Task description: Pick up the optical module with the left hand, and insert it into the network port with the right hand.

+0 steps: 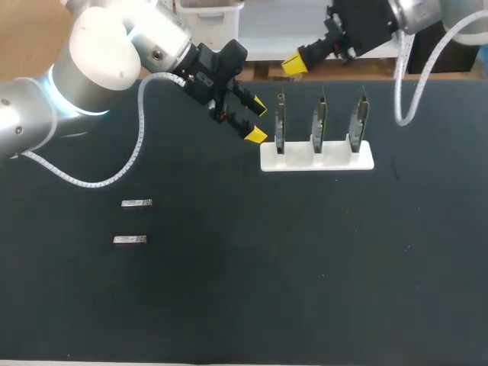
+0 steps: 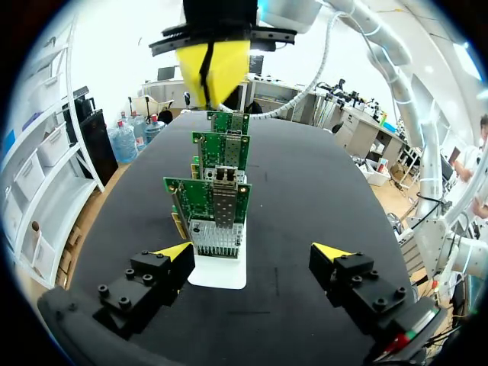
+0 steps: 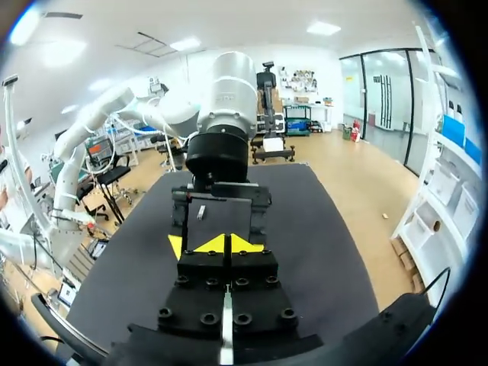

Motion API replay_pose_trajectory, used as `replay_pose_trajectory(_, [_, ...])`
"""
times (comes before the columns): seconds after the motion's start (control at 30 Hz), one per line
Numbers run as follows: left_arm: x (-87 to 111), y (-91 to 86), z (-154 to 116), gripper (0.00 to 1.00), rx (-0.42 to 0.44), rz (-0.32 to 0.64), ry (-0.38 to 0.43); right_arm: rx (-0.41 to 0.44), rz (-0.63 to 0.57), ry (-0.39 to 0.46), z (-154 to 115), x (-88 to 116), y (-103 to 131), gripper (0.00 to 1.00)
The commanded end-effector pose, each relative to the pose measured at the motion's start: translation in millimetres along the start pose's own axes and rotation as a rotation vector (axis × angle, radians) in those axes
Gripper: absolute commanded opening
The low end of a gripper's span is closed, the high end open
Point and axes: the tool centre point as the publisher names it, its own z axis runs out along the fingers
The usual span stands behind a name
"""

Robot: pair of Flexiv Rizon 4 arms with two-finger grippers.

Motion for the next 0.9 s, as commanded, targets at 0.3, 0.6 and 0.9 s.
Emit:
replay_pose_trajectory(0.3, [-0.1,-1.0,0,1.00,-0.003,-0.001,0.002,-0.008,-0.017,0.071,-45,20,24,0.00])
replay_pose_trajectory(0.6, [-0.1,-1.0,0,1.00,-0.003,-0.001,0.002,-0.005,0.023,0.095,-63,45,28,0.00])
replay_pose_trajectory(0.9, [-0.1,-1.0,0,1.00,-0.003,-0.001,0.002,-0.013,0.031,0.133,-63,61,24,0.00])
